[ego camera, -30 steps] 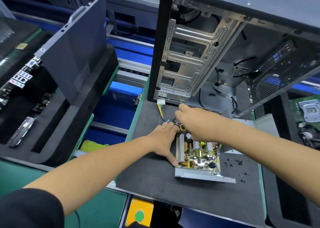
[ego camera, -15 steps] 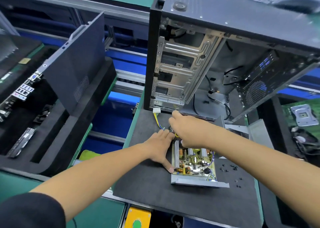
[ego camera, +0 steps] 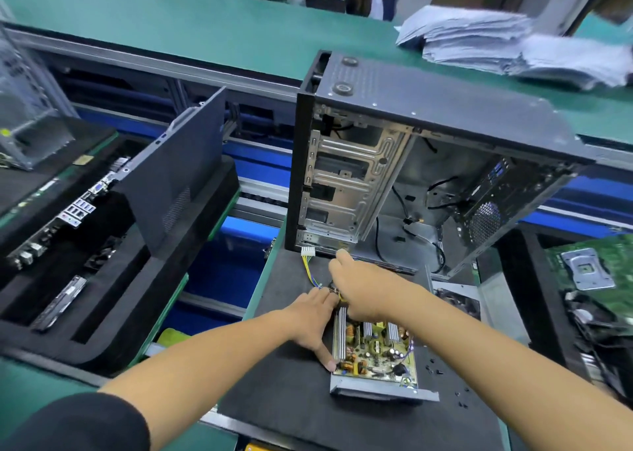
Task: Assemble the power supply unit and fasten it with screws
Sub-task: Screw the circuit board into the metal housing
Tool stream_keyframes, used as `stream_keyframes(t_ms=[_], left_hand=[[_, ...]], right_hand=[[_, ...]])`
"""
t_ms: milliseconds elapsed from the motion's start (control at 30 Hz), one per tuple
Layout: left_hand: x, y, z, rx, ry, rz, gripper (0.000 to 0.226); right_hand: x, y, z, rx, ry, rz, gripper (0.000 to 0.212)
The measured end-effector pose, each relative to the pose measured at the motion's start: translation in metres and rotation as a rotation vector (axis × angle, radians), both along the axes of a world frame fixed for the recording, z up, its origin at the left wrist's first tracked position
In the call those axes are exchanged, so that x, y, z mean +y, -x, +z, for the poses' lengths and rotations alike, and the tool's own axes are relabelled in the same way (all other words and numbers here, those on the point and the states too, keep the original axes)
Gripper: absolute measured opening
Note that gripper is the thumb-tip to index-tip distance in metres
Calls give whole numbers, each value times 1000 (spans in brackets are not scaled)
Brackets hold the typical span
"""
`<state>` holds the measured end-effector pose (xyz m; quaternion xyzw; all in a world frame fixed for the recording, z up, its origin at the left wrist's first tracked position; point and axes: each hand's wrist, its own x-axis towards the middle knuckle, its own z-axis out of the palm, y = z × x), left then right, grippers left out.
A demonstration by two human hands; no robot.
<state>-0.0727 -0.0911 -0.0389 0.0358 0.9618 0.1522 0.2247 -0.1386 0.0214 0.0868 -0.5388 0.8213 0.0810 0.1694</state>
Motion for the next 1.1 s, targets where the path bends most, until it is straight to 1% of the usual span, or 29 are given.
stream_keyframes(t_ms=[133,233,333,433,500,567,633,733,867,1000,1033,1100], left_hand=[[2,0,5,2,36,5,122],[3,-1,7,10,51,7,126],[3,-2,6,2,44,19,130],[4,-2,5,-9,57,25,129],[5,-2,4,-14,59,28,133],[5,-2,3,-22,43,40,135],[4,-3,3,-24,30,47,129],[3,-3,1,-19,19,45,122],[3,-1,0,-14,24,41,126],[4,-2,1,-5,12,60,126],[4,-2,1,-1,14,59,125],[4,-2,1,2,16,54,126]], right_hand=[[-4,-5,4,84,89,13,18],[-11,-9,2,162,89,47,14],[-14,-8,-6,239,92,19,17],[-14,-5,-9,309,110,-6,21],[-13,-5,-9,268,99,-33,26],[-12,-6,-7,145,64,-58,25],[-8,-8,-1,65,52,-27,23],[-4,-10,3,141,103,18,21],[-10,-16,0,229,82,25,16],[-6,-3,0,325,61,-14,19],[-3,0,0,333,57,-17,23],[1,2,-2,243,55,-24,28]])
